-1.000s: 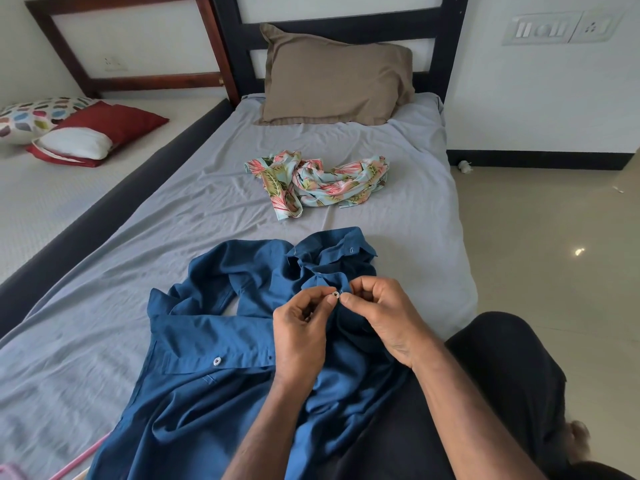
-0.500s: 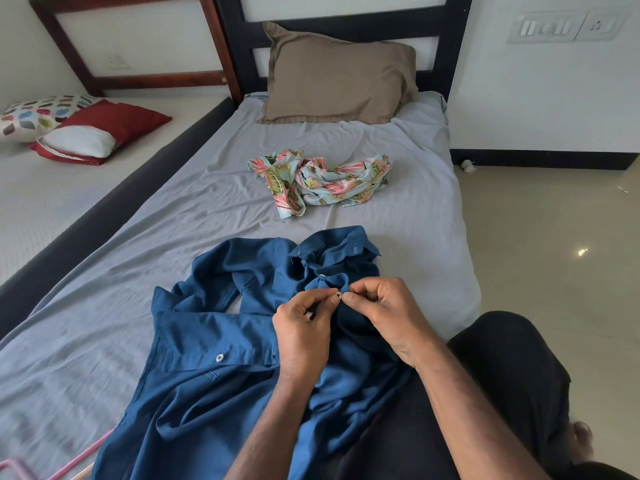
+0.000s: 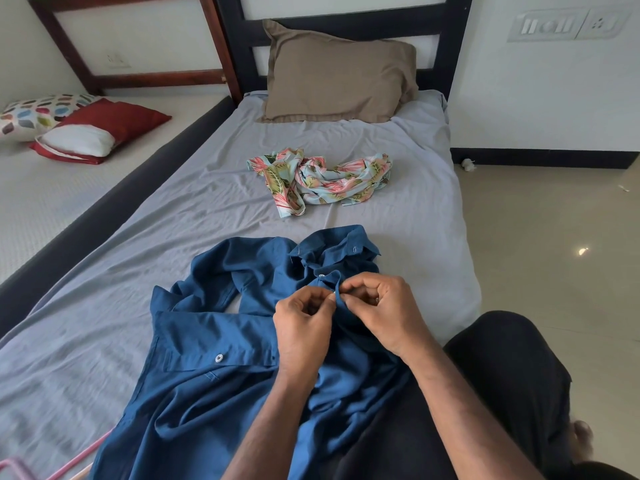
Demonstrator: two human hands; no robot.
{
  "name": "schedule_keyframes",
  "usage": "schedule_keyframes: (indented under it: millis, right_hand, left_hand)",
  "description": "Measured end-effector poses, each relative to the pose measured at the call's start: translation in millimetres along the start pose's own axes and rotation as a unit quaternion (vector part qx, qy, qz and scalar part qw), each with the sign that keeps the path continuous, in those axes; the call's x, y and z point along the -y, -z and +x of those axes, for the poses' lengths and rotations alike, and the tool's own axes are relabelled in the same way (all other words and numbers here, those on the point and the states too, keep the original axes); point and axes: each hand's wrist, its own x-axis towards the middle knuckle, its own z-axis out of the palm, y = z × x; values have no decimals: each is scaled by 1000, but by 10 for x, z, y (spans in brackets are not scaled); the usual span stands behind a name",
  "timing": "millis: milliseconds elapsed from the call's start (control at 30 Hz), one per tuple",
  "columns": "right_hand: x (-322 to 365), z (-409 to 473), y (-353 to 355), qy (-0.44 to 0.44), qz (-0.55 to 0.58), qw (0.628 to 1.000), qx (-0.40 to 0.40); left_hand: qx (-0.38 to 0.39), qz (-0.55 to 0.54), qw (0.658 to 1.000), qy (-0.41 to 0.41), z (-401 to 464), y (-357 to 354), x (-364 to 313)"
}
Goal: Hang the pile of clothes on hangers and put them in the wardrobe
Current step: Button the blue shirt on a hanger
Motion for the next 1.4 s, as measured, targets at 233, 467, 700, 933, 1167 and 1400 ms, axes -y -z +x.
schedule_keyframes:
  millis: [233, 467, 700, 933, 1167, 1400]
  right_hand:
    - [-57, -6, -64, 106, -102, 989, -25]
    - [-74, -11, -60, 98, -114, 989, 9]
    - [-89, -5, -98, 96, -126, 987, -9]
    - [-57, 2, -93, 73, -95, 993, -24]
    - [-51, -2, -102, 72, -93, 993, -16]
    - [-86, -11, -107, 87, -120, 989, 6]
  left_hand:
    - [38, -34, 997, 64, 25, 54, 24]
    - [78, -75, 988, 107, 44, 114, 21]
    - [78, -62, 991, 86, 54, 102, 15]
    - [100, -121, 979, 132, 28, 132, -29]
    - [108, -155, 970, 156, 40, 149, -37]
    - [111, -138, 971, 160, 8, 161, -9]
